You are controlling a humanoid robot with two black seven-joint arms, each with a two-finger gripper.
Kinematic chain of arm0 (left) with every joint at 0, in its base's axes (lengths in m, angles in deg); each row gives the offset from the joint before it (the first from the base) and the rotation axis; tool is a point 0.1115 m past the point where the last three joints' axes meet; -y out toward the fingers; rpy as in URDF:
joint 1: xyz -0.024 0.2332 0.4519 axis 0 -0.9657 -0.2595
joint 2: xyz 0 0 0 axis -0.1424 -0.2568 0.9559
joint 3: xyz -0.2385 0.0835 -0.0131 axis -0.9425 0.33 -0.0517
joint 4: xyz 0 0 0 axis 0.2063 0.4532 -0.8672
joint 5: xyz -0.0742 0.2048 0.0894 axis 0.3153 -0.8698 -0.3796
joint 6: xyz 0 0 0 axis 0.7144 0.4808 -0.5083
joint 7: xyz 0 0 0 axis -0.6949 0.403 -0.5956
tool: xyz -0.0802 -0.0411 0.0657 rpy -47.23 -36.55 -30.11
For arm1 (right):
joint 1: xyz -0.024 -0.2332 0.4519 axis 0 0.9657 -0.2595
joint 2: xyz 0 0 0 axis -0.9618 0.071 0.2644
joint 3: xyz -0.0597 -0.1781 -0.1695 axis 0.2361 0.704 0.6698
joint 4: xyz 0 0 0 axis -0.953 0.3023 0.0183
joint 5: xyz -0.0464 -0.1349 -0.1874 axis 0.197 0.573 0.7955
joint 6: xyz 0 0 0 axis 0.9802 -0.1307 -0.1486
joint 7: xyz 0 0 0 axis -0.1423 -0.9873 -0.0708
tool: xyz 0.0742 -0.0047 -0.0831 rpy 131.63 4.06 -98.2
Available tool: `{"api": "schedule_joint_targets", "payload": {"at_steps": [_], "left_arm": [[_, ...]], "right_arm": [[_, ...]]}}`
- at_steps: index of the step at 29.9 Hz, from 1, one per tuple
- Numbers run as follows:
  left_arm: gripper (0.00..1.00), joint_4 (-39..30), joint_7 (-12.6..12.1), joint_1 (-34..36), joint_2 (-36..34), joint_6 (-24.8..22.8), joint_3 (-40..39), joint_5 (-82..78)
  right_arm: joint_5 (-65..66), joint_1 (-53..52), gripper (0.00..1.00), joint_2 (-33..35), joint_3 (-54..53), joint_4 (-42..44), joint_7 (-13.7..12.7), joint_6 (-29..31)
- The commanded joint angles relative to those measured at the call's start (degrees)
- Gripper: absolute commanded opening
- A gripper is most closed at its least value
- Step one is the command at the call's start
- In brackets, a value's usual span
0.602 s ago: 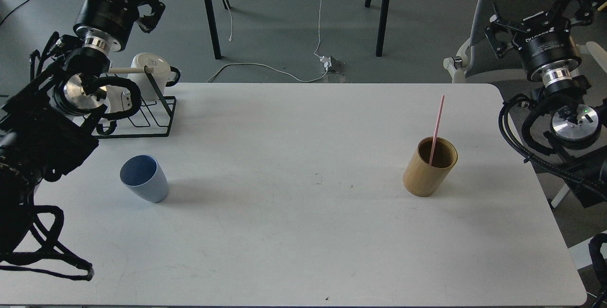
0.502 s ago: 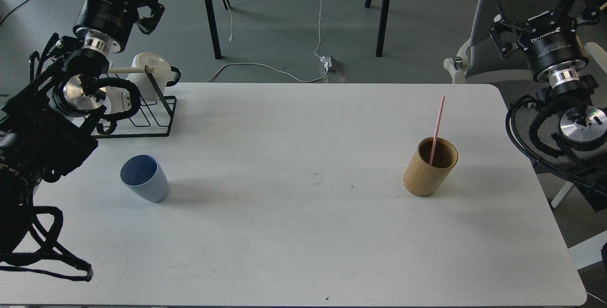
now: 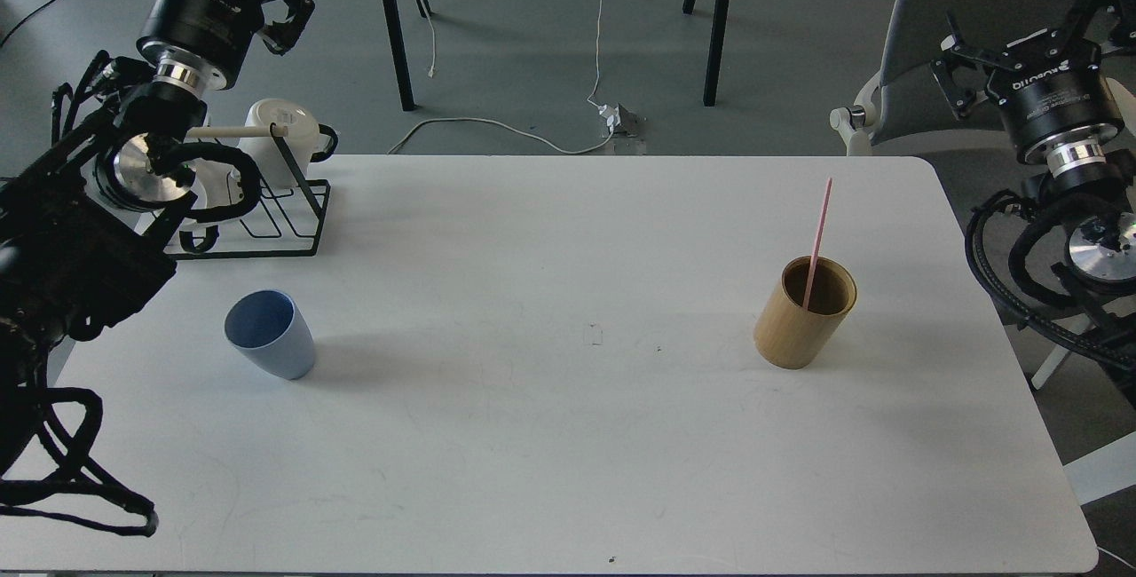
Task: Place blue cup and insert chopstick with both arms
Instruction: 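Raise the left arm up and away from the dish rack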
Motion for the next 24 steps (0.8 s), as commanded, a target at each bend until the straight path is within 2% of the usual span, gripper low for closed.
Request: {"api": "schedule_joint_targets", "payload": {"at_steps": [1,4,8,11,12,17,21,23,24], "left_arm": [[1.00,-10.2,0.1,-2.9,-4.2,0.0,0.1,-2.2],[1.00,-19.5,0.1,-4.6,-10.0,0.2,0.1,-8.9],[0.99,-26.7,0.1,-5.0,-18.5,0.5,0.2,-26.5],[0.88,-31.6,0.2,-5.5,-26.1,0.8,-0.1,-39.6],[0.88,-32.9,0.2,-5.5,-28.4,0.8,-0.1,-43.9],[0.88,-36.1,0.8,-5.6,-34.5,0.7,0.1,-63.0],[0.88,-37.2,5.2,-6.9,-37.6,0.8,0.9,-80.6],[0.88,-37.2,5.5,-8.1,-38.1,2.1,2.2,-89.6],[0.88,-37.1,5.6,-8.3,-38.1,4.2,2.5,-93.8]], "right_arm": [[0.0,0.2,0.99,0.1,0.0,0.2,0.0,0.0],[0.0,0.2,0.99,0.2,-0.3,0.2,0.0,0.0],[0.0,0.3,0.99,1.0,-0.5,0.5,0.0,0.0],[0.0,1.1,0.99,1.1,-0.5,0.7,0.0,0.0],[0.0,1.3,0.99,1.1,-0.5,0.7,0.0,0.0],[0.0,1.9,0.99,1.1,-0.8,0.8,0.1,0.0],[0.0,2.0,0.99,1.1,-1.2,0.8,0.1,0.0],[0.0,2.2,0.99,1.3,-2.1,0.8,0.1,0.0],[0.0,2.3,0.99,1.4,-2.4,1.1,0.1,0.0]]}}
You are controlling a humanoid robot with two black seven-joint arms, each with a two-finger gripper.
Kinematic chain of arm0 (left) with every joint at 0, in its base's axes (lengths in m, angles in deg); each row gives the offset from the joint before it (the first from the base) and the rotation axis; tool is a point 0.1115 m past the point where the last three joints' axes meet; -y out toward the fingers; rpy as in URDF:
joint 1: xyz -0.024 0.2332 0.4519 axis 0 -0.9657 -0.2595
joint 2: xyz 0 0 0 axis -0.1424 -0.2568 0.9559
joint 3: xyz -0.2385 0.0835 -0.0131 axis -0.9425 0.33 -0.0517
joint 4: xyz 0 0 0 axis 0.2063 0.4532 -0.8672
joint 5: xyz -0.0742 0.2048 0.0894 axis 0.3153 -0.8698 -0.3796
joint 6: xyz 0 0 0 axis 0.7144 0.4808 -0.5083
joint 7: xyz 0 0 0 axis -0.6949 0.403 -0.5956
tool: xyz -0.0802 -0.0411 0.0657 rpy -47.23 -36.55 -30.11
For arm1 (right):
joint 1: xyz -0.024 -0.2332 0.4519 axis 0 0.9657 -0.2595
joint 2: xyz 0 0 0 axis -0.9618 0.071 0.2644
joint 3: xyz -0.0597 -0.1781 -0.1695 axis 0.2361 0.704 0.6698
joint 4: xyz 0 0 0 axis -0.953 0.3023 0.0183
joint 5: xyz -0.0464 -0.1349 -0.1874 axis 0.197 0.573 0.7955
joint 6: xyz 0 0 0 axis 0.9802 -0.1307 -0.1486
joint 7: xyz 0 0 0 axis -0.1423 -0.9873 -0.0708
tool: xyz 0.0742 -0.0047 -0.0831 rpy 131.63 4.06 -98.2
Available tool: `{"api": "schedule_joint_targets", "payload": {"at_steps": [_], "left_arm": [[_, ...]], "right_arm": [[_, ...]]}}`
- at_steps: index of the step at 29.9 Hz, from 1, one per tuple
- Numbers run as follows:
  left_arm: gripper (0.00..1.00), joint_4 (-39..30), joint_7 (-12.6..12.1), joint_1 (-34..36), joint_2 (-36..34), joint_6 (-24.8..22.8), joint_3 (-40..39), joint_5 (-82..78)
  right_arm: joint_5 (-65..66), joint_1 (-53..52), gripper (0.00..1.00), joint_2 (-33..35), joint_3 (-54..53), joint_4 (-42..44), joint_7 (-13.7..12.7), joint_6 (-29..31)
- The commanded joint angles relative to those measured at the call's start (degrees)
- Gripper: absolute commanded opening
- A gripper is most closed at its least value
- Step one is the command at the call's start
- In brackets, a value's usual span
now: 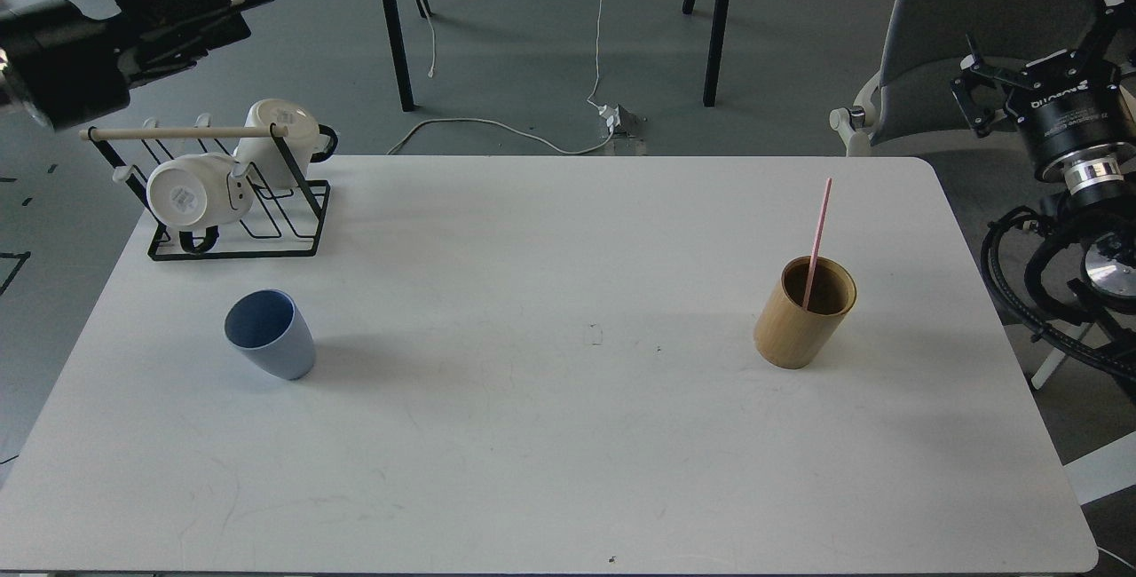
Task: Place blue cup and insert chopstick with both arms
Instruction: 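Raise the left arm up and away from the dish rack, then lower the left gripper to the blue cup and grasp it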
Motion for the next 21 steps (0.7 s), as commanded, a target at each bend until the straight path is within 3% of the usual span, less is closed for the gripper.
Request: {"api": "schedule_joint_targets", "payload": {"at_steps": [1,6,16,21], "left_arm": [[0.88,0.2,1.0,-1.5,-0.8,5.3,1.5,-15.0],[0.85,1.1,3.0,-4.8,-2.1,10.9,6.6,-20.5],[0.73,2.9,3.0,-7.0,-2.0,20.5,20.2,-29.5],[0.65,7.7,3.0,-7.1,0.0,21.6,23.4,-30.0]], "right_arm": [[0.0,0.2,0.99,0.3,-1.0,0.9,0.0,0.0],[0.0,0.6,0.99,0.3,-0.9,3.3,-0.1,0.0],[0.0,1.3,0.99,0.2,-0.9,3.3,-0.1,0.0],[0.0,1.3,0.99,-0.2,-0.9,3.3,-0.1,0.0]]}}
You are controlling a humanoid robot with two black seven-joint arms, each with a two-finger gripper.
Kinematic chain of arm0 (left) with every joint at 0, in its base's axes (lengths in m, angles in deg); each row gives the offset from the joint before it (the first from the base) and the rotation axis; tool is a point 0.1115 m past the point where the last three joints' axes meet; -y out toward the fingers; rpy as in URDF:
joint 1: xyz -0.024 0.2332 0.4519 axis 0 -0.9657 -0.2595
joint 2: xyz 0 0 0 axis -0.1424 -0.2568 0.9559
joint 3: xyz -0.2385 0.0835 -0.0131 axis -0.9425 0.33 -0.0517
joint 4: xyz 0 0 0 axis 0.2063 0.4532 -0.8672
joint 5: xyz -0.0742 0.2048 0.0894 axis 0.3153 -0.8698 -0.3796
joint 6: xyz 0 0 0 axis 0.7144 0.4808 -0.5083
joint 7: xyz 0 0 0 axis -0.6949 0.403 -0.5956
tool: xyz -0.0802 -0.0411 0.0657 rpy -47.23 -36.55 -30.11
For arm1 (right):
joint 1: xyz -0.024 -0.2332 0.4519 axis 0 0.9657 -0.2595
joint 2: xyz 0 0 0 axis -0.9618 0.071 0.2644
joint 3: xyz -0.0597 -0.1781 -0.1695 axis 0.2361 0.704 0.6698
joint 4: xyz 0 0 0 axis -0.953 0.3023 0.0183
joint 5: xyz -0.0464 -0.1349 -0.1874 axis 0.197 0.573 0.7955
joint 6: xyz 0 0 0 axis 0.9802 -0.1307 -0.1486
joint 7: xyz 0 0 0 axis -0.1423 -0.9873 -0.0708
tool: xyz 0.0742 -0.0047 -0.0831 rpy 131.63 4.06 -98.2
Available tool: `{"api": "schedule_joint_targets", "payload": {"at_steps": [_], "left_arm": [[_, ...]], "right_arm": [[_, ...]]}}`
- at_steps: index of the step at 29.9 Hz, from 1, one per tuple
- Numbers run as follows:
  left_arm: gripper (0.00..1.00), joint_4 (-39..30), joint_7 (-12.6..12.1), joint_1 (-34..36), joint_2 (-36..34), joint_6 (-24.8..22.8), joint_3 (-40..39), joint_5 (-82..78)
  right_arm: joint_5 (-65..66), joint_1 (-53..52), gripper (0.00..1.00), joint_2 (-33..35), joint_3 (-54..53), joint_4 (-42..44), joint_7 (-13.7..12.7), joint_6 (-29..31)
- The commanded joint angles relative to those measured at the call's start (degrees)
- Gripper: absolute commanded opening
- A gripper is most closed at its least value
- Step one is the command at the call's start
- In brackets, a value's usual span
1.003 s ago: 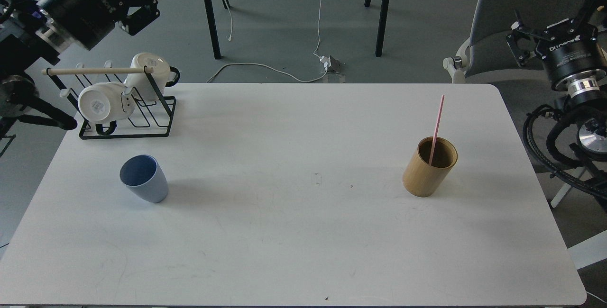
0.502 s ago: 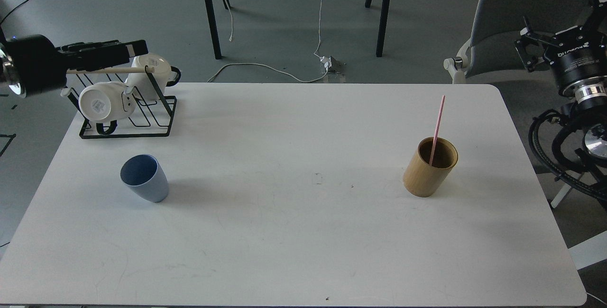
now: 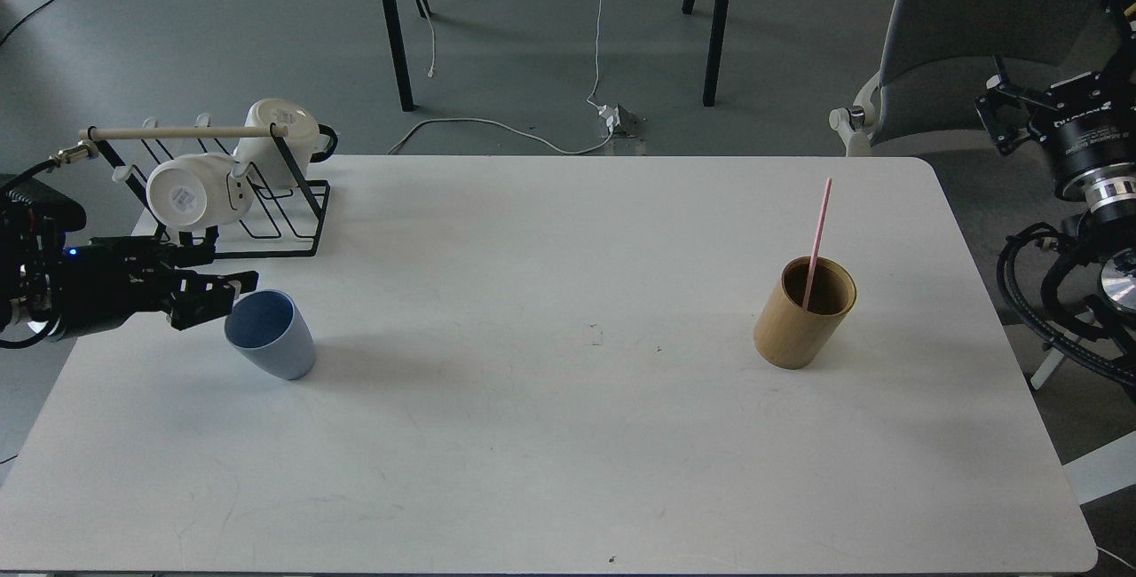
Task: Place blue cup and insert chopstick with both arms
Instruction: 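Lower the left gripper to the blue cup and grasp it, then carry the blue cup with the left gripper toward the table center and set it down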
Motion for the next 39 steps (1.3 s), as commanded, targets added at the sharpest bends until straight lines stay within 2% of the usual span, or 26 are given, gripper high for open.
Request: {"api": "schedule_joint_targets", "payload": {"at_steps": [1,4,8,17,22,24,35,37,39], "left_arm": [[0.63,4.0,0.0,0.0,2.2,1.0,2.7,-0.7],[0.57,7.6,0.0,0.0,3.8,3.0,4.2,-1.4],[0.51,11.0,0.0,0.0,6.9,3.3,5.3,-1.3],[0.41,12.1,0.0,0.0,10.0,3.1,5.3,-0.7],[0.19,13.8,0.0,-0.1,11.2,3.2,5.3,-1.1],[0.05,13.8,0.0,-0.3,11.2,2.9,5.8,-1.1],[0.02,10.9,0.0,2.5,10.3,2.4,6.0,-1.2],[0.02,7.4,0.0,7.1,9.3,-0.7,6.1,-1.3],[0.02,2.6,0.0,11.8,9.2,-6.9,6.1,-1.4]], "right_arm": [[0.1,-0.1,0.99,-0.1,0.0,0.0,0.0,0.0],[0.1,0.0,0.99,0.2,0.0,0.0,0.0,0.0],[0.0,0.1,0.99,0.3,0.1,0.1,0.0,0.0],[0.1,0.1,0.99,0.3,0.1,0.0,0.0,0.0],[0.1,0.4,0.99,0.4,0.0,0.1,0.0,0.0],[0.1,0.4,0.99,0.4,0.0,0.1,0.0,0.0],[0.1,0.5,0.99,0.3,0.0,0.0,0.0,0.0],[0.1,0.4,0.99,0.3,0.0,0.0,0.0,0.0],[0.1,0.4,0.99,0.3,0.1,0.0,0.0,0.0]]}}
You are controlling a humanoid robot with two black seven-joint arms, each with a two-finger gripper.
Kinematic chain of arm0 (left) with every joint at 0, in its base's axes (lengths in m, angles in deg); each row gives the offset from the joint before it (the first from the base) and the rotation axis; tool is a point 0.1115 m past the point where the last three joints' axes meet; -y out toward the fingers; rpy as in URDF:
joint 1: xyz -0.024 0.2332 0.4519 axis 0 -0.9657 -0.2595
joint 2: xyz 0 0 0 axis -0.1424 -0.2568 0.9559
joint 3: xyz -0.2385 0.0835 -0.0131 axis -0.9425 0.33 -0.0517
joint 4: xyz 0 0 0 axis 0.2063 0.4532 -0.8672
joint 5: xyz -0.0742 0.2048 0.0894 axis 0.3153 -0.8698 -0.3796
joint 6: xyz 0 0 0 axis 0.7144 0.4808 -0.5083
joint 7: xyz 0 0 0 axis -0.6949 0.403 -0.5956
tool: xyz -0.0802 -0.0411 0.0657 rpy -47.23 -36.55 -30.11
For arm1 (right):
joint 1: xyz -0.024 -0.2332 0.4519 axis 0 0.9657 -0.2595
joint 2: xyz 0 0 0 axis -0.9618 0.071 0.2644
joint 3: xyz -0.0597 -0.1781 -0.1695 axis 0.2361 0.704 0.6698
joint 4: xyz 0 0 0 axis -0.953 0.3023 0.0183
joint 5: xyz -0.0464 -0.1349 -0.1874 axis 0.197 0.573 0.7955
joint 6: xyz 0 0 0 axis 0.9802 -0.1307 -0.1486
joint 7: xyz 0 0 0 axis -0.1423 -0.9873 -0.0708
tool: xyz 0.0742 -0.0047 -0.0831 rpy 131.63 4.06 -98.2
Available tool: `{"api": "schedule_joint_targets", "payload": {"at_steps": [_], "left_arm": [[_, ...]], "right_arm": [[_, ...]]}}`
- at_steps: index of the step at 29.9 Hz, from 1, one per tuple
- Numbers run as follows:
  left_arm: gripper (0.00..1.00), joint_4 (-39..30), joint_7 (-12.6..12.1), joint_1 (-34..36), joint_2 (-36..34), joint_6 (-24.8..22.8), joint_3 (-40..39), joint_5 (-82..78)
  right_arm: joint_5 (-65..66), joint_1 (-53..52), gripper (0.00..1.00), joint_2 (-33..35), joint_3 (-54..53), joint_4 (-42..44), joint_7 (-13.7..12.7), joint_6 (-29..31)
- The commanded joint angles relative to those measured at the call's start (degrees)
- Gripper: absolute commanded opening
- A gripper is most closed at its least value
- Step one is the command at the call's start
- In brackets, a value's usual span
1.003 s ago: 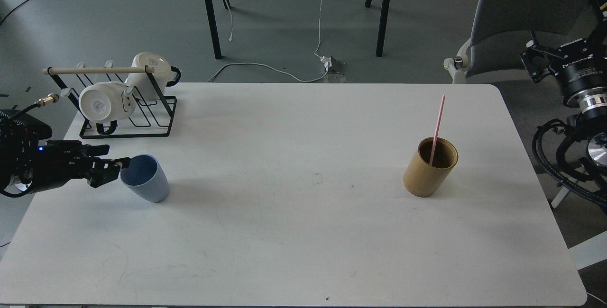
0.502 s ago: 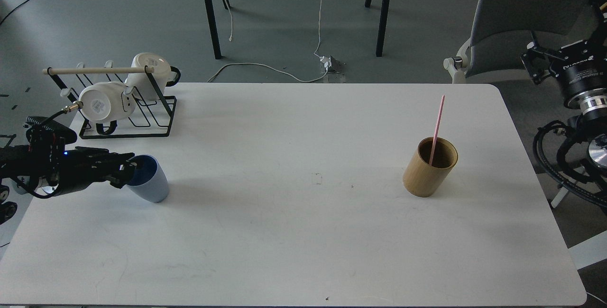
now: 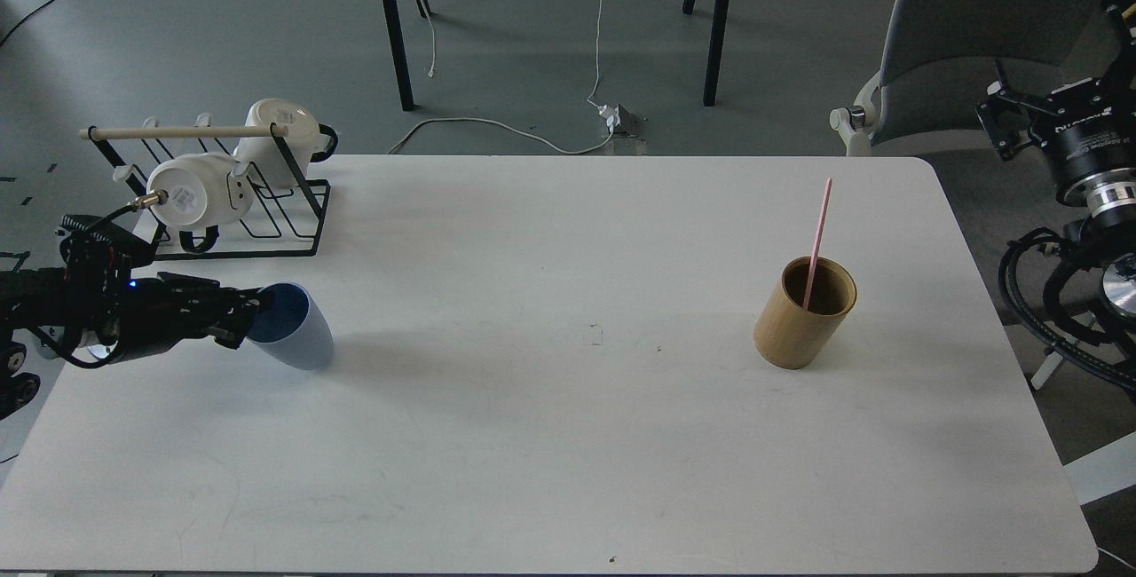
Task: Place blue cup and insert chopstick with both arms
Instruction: 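Carry the blue cup with the left gripper toward the table center and set it down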
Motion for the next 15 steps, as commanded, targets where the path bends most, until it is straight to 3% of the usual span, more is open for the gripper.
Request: {"api": "schedule_joint_targets", "payload": {"at_steps": [1,5,8,10,15], "left_arm": [[0.02,-7.9,0.0,8.3,-0.4,-9.7,0.1,-0.2],[0.02,-12.4,0.0,15.2,1.9,-17.1,0.1,-0.7],[0.02,-11.8,0.0,18.5,9.9,-21.4,0.3,-3.9],[0.02,-11.6,-0.3,18.8,14.4,-21.9,0.3,-7.1],[0.02,-11.0,-4.8,19.0,25.7,-21.9,0.4,-11.8]], "right_arm": [[0.0,-0.3,0.99,0.0,0.1,-0.1,0.0,0.0],[0.0,-0.7,0.99,0.3,0.0,-0.1,0.0,0.0],[0.0,-0.9,0.99,2.1,0.0,-0.1,0.0,0.0],[0.0,-0.9,0.99,3.4,-0.1,-0.1,0.0,0.0],[-0.1,-0.7,0.99,5.7,0.0,-0.1,0.0,0.0]]}}
